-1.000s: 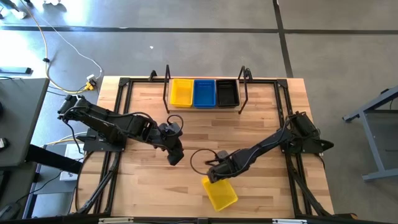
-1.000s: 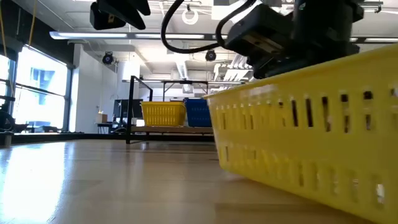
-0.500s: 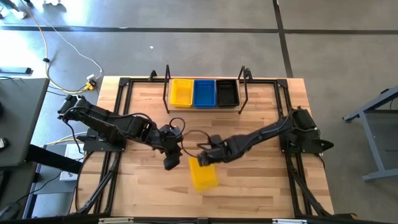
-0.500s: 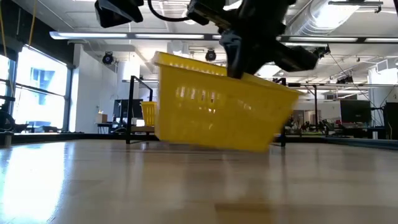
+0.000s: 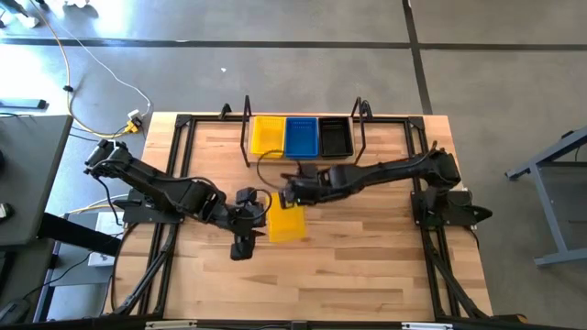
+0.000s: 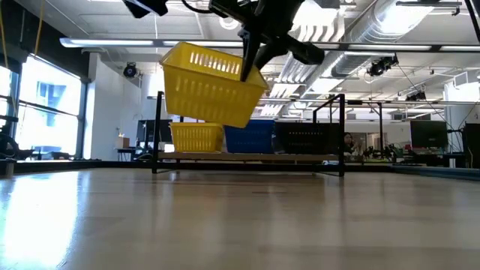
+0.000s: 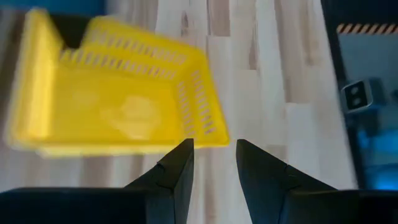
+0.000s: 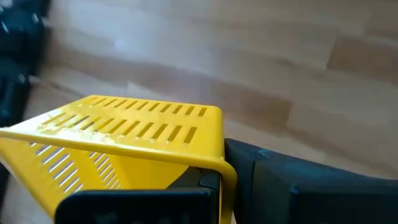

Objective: Stack baskets on shelf by color
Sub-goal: Stack the yellow basket on the yellow baskets on the shelf

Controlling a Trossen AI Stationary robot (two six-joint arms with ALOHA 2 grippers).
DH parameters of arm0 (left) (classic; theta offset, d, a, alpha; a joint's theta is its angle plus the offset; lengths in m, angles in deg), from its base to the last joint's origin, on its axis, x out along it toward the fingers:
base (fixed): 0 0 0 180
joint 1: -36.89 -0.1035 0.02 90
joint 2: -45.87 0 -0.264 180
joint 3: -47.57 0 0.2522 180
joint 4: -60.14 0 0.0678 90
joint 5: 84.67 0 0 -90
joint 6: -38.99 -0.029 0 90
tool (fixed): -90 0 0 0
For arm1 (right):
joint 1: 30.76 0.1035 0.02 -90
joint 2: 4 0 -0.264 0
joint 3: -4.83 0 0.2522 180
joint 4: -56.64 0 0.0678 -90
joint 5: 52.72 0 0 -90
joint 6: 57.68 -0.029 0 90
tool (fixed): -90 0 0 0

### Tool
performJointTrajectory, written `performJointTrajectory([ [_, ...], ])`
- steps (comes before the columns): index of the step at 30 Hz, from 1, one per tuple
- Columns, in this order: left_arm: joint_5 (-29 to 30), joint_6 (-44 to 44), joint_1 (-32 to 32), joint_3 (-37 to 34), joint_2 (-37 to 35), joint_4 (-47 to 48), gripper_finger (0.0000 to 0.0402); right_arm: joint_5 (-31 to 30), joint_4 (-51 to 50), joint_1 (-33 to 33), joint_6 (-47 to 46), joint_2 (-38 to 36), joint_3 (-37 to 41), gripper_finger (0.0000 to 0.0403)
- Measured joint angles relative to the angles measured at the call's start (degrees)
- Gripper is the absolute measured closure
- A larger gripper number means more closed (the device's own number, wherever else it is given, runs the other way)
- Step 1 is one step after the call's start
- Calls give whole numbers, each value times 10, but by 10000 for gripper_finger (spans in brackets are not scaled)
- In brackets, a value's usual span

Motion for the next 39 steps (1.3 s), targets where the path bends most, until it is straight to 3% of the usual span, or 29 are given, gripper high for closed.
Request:
performJointTrajectory([
  [9,61,-130,5,0,0,14,289,-2,-2,-36,29,0,-29,403],
  [13,104,-151,-3,0,0,44,289,-1,-8,-55,35,0,-37,403],
  [22,124,-194,-18,0,0,66,289,4,-10,-102,54,0,-82,403],
  [31,233,-226,-18,0,0,72,289,1,-13,-123,69,0,-125,403],
  [39,233,-244,-31,0,17,115,289,1,-14,-115,69,0,-127,403],
])
